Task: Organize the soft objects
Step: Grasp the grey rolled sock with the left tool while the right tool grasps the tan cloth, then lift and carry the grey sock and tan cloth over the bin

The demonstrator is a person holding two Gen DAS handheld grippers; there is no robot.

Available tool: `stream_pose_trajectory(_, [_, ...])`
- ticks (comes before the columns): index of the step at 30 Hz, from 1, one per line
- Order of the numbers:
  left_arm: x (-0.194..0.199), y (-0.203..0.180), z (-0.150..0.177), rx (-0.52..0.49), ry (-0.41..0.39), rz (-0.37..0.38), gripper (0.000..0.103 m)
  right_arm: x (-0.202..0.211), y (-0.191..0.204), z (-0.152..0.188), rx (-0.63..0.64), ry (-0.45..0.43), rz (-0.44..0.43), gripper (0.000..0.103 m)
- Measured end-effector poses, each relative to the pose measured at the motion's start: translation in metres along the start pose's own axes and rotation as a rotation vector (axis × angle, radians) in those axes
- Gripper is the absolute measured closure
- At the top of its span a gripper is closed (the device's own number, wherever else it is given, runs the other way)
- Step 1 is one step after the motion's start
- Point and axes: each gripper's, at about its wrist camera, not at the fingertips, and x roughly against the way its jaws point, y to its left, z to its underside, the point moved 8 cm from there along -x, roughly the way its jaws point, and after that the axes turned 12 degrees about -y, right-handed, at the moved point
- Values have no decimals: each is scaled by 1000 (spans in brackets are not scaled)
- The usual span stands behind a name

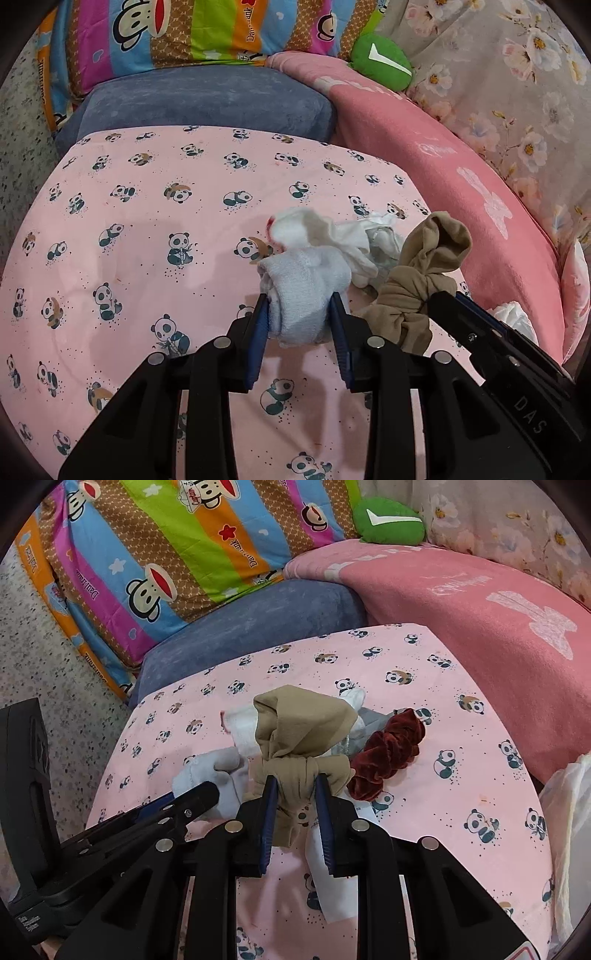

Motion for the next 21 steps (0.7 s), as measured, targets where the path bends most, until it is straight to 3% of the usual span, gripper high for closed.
stream_pose_trajectory(21, [65, -96, 4, -168, -98, 122, 72, 146, -46, -26, -85, -211, 50, 81])
